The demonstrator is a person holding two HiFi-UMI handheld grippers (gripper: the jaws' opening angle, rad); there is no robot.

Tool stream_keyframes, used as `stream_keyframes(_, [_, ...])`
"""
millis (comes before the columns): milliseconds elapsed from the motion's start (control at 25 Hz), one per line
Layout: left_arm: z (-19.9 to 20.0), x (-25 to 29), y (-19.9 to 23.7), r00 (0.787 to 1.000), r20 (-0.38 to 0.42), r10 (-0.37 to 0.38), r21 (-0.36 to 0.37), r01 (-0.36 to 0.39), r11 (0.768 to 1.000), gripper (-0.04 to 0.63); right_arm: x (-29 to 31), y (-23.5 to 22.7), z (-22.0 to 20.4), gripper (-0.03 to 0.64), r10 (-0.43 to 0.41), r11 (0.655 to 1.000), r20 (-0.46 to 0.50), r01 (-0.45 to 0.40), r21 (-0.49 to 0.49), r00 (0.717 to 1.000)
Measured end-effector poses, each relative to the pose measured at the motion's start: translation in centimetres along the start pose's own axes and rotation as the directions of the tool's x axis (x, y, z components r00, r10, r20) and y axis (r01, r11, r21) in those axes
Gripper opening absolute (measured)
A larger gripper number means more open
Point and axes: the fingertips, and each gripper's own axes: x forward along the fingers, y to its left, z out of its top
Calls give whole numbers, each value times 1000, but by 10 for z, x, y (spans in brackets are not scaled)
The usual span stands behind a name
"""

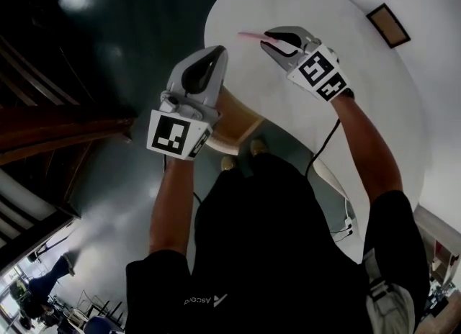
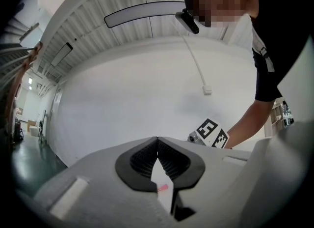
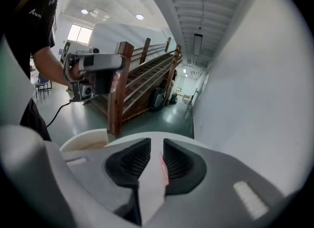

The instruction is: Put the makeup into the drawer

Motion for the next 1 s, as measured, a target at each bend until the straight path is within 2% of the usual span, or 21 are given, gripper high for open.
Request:
stream_keyframes(360, [-18, 18, 12, 998, -29, 58, -27, -59, 998, 11, 53, -15, -65, 110, 142, 989, -186, -147, -17, 972])
stream_keyframes(720, [-33, 7, 22, 992, -83, 99, -24, -102, 995, 11, 84, -24, -95, 110, 205, 977, -273, -211, 6, 940])
stream_keyframes(1000, [-36, 3, 23, 990, -94, 100, -24, -103, 994, 11, 90, -22, -103, 103, 234, 972, -295, -234, 38, 926])
